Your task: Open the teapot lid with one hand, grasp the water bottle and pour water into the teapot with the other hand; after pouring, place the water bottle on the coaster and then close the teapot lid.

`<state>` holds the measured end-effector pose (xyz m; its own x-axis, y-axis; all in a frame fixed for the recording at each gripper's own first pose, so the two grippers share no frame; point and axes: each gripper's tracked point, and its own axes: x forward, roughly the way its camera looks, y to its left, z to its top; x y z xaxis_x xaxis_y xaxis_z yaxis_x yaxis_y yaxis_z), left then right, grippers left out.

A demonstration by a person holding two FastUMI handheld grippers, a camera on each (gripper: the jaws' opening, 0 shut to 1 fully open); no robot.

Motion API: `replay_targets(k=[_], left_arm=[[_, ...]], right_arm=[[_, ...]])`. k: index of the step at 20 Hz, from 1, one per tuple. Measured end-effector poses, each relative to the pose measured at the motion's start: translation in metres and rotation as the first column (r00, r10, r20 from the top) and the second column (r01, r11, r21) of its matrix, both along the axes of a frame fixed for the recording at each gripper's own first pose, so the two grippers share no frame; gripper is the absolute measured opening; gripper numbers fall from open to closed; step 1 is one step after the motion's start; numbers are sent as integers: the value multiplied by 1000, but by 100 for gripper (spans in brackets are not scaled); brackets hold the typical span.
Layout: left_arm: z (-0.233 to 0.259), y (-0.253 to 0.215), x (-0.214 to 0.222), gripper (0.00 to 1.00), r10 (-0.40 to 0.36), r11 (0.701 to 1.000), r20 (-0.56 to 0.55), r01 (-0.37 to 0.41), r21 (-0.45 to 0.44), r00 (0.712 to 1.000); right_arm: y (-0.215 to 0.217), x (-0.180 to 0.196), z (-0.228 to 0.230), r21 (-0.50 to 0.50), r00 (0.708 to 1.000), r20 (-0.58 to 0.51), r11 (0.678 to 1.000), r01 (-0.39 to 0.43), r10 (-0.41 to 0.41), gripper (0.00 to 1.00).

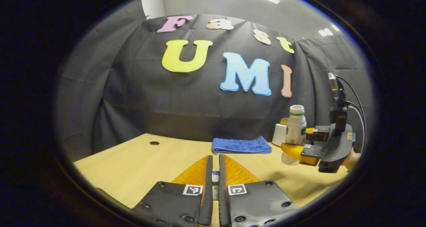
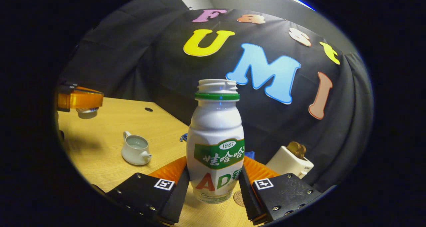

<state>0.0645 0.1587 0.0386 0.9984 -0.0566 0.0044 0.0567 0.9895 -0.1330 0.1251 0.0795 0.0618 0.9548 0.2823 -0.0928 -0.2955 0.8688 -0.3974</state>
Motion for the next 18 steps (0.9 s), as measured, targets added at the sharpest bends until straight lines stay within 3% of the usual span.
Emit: replay_targets(k=[8, 9, 10, 11, 18], left_arm=[[-26, -33, 83, 13, -9, 998, -55, 12, 55, 998], [-31, -34, 90, 17, -5, 998, -65, 9, 55, 998], [-37, -35, 95, 13, 1, 998, -77, 4, 62, 997], [-41, -34, 100, 17, 10, 997, -85, -4, 71, 996], [-59, -39, 124, 17, 20, 996, -117, -10, 83, 993]], right_arm=[[-55, -1, -18, 133, 998, -28, 989, 63, -60, 72], [-57, 0, -20, 151, 998, -39, 987, 59, -54, 72], [-60, 0, -22, 165, 998, -47, 985, 56, -48, 72], [-61, 0, -22, 174, 998, -52, 983, 52, -43, 72], [-70, 0, -28, 210, 994, -93, 974, 79, -60, 72]])
